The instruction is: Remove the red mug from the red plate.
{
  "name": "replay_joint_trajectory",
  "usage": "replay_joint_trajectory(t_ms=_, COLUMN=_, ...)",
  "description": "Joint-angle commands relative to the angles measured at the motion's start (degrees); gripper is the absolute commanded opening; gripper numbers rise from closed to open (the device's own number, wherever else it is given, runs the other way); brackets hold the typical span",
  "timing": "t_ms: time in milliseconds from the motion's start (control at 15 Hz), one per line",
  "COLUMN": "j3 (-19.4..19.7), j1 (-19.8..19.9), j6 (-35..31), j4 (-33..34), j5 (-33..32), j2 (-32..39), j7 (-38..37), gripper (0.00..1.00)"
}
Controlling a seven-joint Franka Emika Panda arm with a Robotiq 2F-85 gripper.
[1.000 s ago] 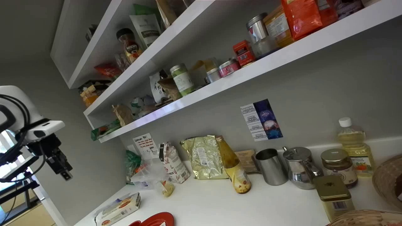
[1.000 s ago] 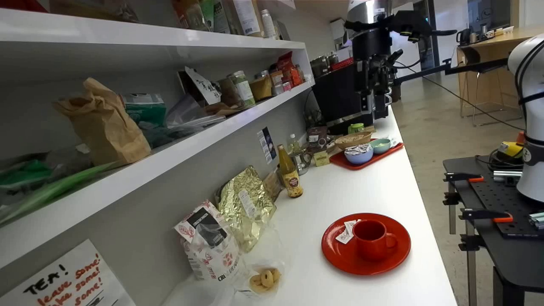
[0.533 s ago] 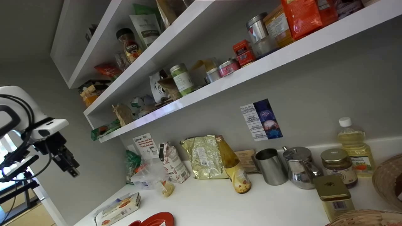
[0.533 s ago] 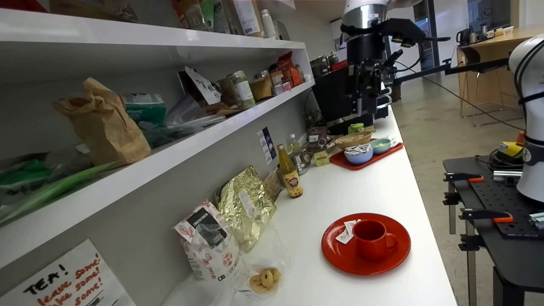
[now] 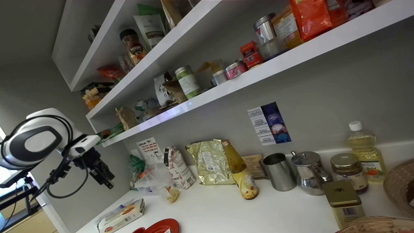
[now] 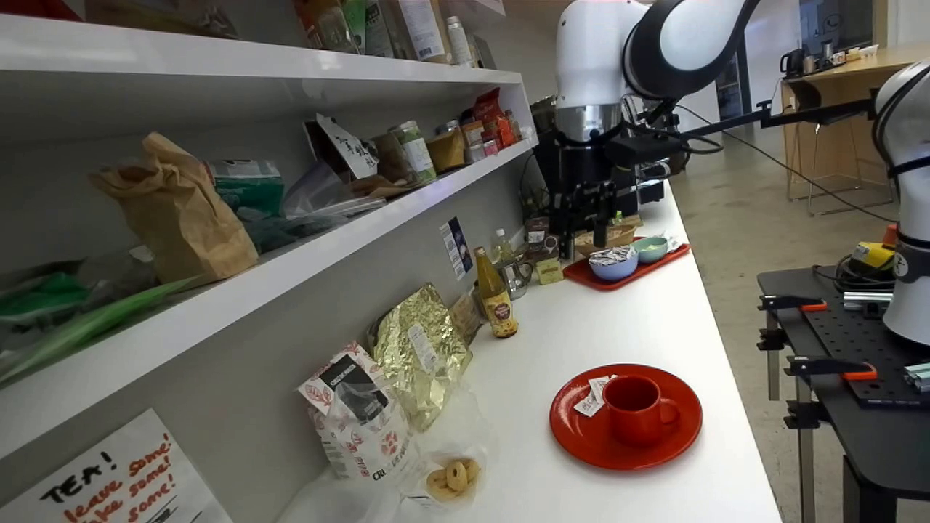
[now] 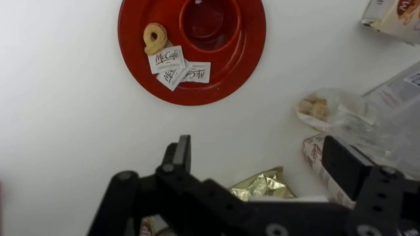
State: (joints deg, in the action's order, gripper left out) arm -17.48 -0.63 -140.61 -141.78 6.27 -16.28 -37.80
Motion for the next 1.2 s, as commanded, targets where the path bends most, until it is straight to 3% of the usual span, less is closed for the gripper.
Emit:
replay_joint_trajectory(t_ms=0, j3=-0.1, j1=-1.8, j6=0.6, j4=1.1, j5=-2.2, j2=7.1, j7=-4.4, gripper=1.00)
replay_joint_trajectory(t_ms=667, j3=2.4, j1=-7.6, j6=3.7, j4=-0.2, j5=-0.9, j2=15.8, j7=-7.8, gripper=1.00)
replay_joint_trajectory(t_ms=1133, j3=5.0, j1=-9.1, j6=-4.2, j4=-2.1, j5=-3.5, j2=23.1, j7=-12.2, gripper=1.00)
